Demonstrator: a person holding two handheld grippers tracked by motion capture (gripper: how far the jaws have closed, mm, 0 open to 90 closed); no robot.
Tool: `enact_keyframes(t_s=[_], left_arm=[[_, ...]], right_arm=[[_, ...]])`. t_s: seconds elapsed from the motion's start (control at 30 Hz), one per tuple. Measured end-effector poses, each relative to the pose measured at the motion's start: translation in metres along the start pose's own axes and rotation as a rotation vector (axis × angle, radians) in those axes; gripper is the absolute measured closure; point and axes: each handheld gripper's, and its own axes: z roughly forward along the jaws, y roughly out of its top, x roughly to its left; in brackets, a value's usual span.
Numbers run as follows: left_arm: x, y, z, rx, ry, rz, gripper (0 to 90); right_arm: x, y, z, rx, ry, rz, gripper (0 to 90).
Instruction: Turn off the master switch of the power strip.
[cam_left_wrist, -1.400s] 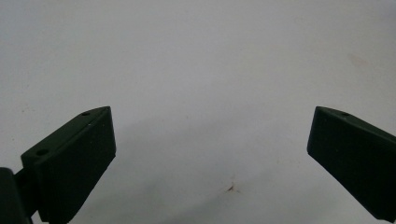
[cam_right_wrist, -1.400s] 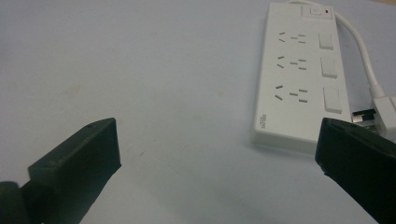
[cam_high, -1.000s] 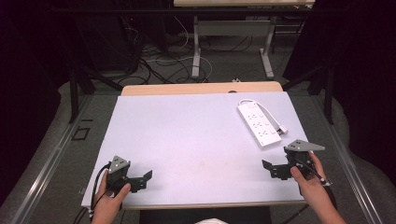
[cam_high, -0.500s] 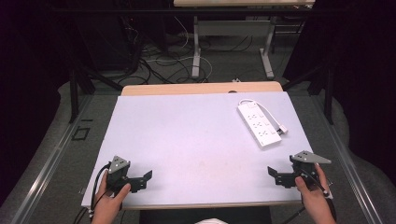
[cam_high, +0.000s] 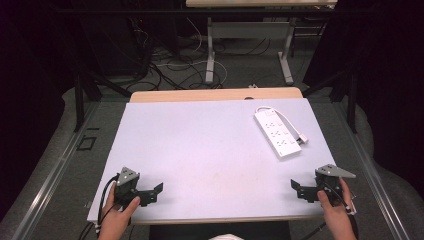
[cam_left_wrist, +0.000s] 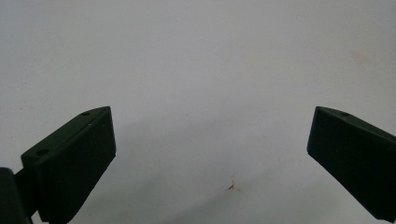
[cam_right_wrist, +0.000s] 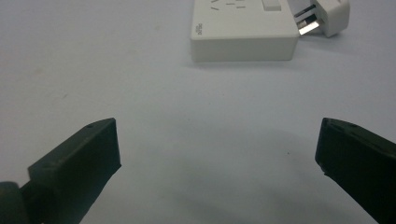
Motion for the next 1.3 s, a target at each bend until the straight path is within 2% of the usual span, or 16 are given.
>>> enact_keyframes(t_s=[0.33,0.5,0.57,0.73,1.07,1.3], left_arm=[[0.001,0.0,0.0,-0.002,0.006,-0.002,1.0],[0.002,0.0,0.0,0.001,0.005,0.0,1.0],[0.003,0.0,-0.001,-0.002,0.005,-0.002,1.0],[0.003,0.0,-0.001,0.003,0.006,-0.002,1.0],[0.003,0.0,-0.001,0.0,0.008,-0.007,1.0],[0.003,0.0,0.0,0.001,0.009,-0.013,1.0]], right_arm=[[-0.009,-0.008,0.0,0.03,-0.037,0.02,0.0],[-0.01,-0.01,0.001,0.043,-0.038,0.034,0.0],[-0.01,-0.011,0.002,0.051,-0.048,0.012,0.0],[-0.008,-0.011,0.003,0.063,-0.047,0.002,0.0],[-0.01,-0.012,0.003,0.066,-0.046,0.013,0.0],[-0.01,-0.012,0.004,0.071,-0.044,0.002,0.0]])
